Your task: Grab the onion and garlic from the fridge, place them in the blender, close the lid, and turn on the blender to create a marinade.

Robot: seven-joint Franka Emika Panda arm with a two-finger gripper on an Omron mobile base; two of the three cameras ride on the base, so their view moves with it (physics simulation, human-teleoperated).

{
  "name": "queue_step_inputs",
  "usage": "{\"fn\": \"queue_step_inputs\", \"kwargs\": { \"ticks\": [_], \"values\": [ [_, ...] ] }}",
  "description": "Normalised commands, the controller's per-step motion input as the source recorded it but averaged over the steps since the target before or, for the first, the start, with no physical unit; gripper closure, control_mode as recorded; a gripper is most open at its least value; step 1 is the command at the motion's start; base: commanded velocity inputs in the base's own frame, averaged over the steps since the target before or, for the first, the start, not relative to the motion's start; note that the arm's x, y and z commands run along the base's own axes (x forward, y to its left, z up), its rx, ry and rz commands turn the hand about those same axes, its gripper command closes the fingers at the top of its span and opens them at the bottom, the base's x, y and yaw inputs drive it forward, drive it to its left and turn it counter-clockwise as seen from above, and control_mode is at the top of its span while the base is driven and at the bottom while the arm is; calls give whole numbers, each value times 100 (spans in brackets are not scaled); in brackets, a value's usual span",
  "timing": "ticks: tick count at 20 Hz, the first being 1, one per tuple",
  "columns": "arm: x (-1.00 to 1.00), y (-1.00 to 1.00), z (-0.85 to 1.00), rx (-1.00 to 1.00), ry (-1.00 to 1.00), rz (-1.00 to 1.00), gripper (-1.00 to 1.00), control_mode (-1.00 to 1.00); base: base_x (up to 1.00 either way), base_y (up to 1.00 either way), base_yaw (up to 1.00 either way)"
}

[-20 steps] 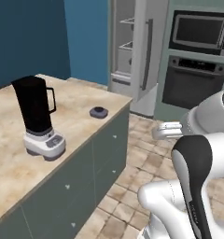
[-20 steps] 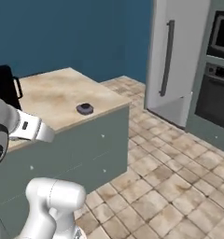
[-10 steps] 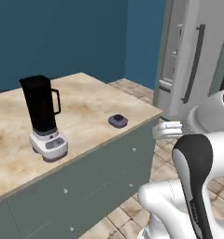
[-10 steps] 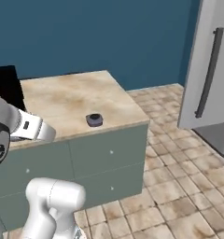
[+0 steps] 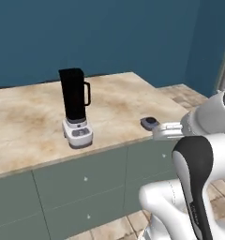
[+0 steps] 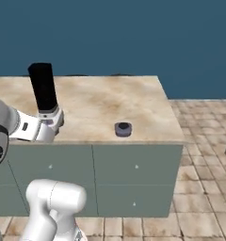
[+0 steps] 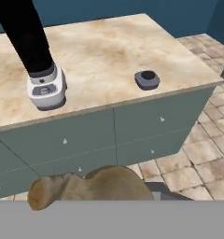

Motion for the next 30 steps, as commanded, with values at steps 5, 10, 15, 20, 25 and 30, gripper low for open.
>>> {"fn": "queue_step_inputs", "kwargs": {
  "ticks": [5, 10, 15, 20, 25, 30],
  "values": [
    [0, 0, 0, 0, 0, 0, 100, 100, 58, -59, 40],
    [0, 0, 0, 0, 0, 0, 100, 100, 48, -45, 29],
    [0, 0, 0, 0, 0, 0, 100, 100, 45, -12, 22],
    [0, 0, 0, 0, 0, 0, 100, 100, 33, 0, 11],
    [0, 0, 0, 0, 0, 0, 100, 100, 34, 0, 0],
    [0, 0, 0, 0, 0, 0, 100, 100, 47, 0, 0]
  ]
}}
